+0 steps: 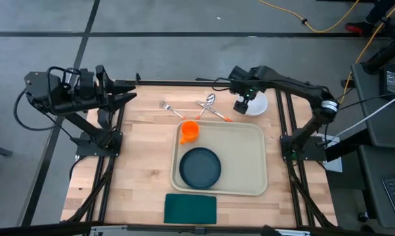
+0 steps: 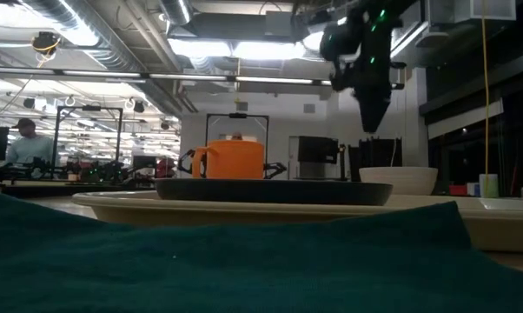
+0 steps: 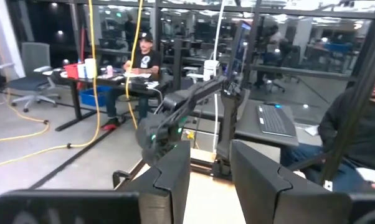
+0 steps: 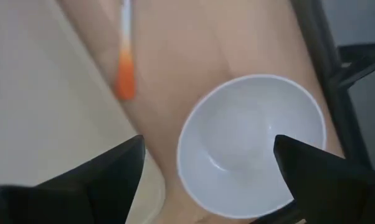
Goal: Set up tray
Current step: Put the white bowl on top of the black plate
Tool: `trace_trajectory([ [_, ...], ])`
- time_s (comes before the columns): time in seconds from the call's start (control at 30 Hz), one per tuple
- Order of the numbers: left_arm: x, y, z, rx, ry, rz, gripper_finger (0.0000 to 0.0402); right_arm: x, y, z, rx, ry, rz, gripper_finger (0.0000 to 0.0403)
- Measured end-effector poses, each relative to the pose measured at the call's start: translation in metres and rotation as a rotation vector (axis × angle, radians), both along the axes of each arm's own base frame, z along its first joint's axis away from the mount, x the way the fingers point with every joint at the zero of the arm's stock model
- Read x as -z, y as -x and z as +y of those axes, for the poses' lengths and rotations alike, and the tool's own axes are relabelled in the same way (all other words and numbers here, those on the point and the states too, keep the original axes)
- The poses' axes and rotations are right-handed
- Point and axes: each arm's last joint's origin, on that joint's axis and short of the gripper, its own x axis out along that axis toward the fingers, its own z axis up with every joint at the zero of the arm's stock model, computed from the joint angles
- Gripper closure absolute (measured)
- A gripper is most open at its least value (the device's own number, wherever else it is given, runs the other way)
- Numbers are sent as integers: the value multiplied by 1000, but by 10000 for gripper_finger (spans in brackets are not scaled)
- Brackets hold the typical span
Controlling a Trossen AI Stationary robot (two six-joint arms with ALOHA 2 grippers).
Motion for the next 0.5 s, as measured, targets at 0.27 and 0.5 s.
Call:
trace_trajectory([
  [0.27,1,-4,-2,-20,11,3,294,41,7,-26,82,-45,-24,65],
  [0.5,2,-6,-2,-33,7,8,294,71,18,-31,118,-63,-49,78],
])
